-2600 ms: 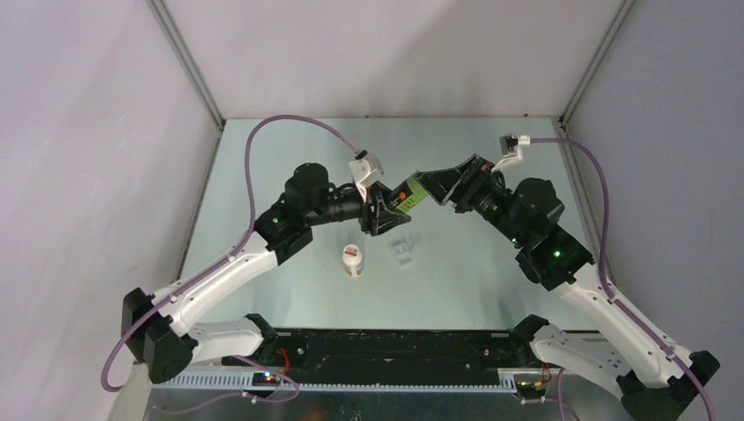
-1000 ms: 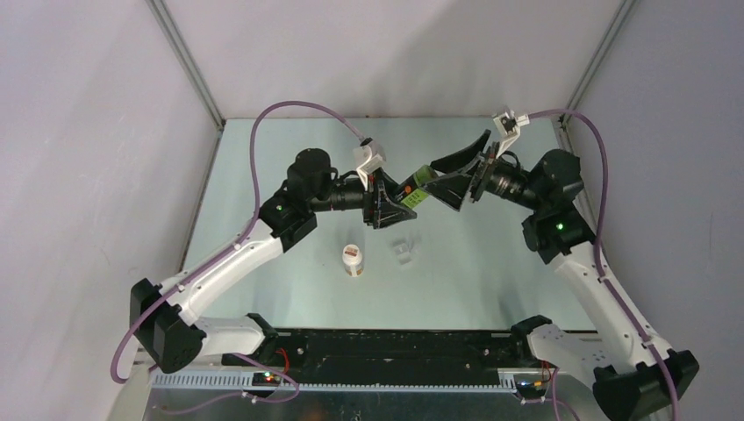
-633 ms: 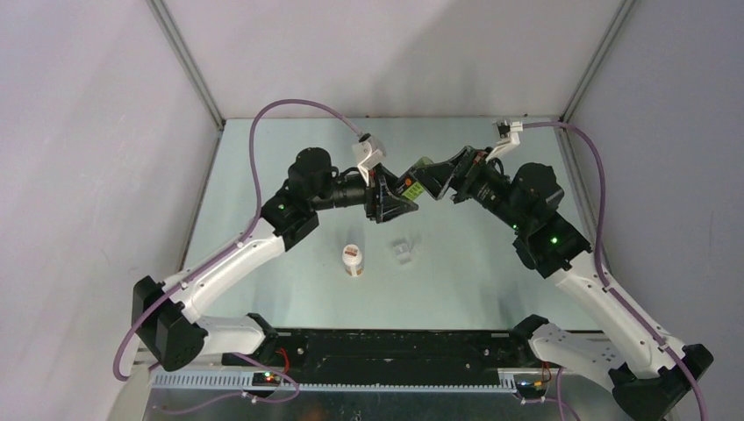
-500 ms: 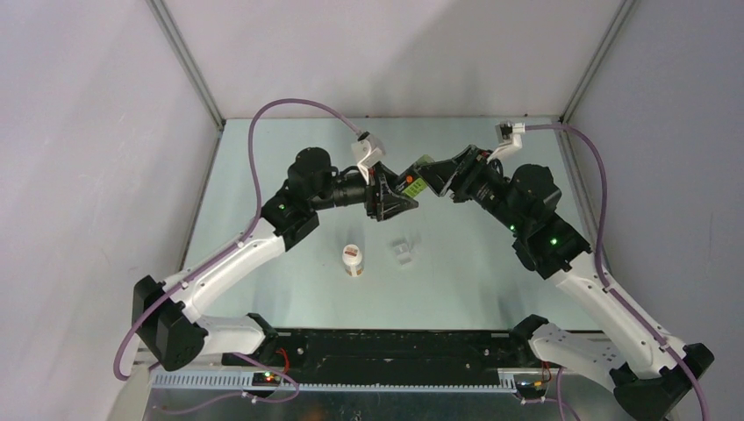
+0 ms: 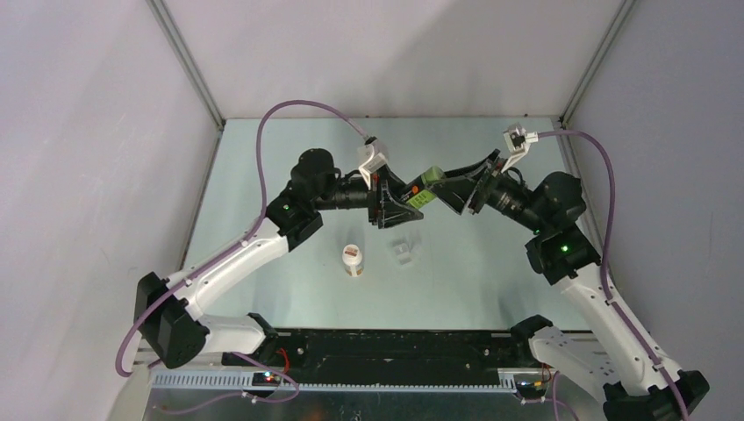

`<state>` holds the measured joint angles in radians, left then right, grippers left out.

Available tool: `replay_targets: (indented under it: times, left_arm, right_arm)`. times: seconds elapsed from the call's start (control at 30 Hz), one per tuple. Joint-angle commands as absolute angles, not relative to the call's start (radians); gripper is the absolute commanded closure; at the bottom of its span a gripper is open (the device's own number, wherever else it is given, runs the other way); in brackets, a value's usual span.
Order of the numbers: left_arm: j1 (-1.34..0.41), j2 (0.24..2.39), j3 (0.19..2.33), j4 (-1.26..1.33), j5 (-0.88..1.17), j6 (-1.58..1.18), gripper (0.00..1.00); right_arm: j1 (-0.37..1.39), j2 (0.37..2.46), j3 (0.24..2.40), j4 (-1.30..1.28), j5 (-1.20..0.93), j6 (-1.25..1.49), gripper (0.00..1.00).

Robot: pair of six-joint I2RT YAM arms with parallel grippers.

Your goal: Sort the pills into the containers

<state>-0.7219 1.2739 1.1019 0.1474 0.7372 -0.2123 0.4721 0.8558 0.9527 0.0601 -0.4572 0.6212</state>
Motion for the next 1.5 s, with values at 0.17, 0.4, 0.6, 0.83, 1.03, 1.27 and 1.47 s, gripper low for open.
replay_targets:
  times: [0.17, 0.4, 0.6, 0.83, 1.03, 1.27, 1.47]
  left_arm:
    - [-0.708, 1.244, 1.073, 0.188, 0.832, -0.232, 1.00]
    - [-0.708, 1.265, 1.084, 0.197, 0.818, -0.222, 1.00]
    - [-0.709, 1.267, 1.072, 0.217, 0.759, -0.237, 1.00]
    - [-0.708, 1.250, 1.049, 0.255, 0.716, -0.255, 1.00]
    - [-0.708, 1.247, 1.048, 0.240, 0.726, -0.259, 1.00]
    - [-0.708, 1.239, 1.041, 0.191, 0.849, -0.246, 1.00]
    - [-0.708, 1.234, 1.040, 0.146, 1.006, -0.223, 1.00]
  right_arm:
    - [0.370, 0.849, 0.956, 0.172, -0.843, 0.410, 0.14]
    - [0.558, 0.850, 0.963, 0.043, -0.217, 0.618, 0.01]
    - [0.628, 0.850, 0.963, -0.067, -0.026, 0.815, 0.11]
    - [0.638, 0.821, 0.951, -0.093, 0.034, 0.912, 0.48]
    - [0.618, 0.798, 0.942, -0.043, -0.082, 0.807, 0.86]
    - [0.434, 0.805, 0.934, 0.080, -0.708, 0.531, 0.99]
    - [0.375, 0.831, 0.936, 0.183, -1.143, 0.391, 1.00]
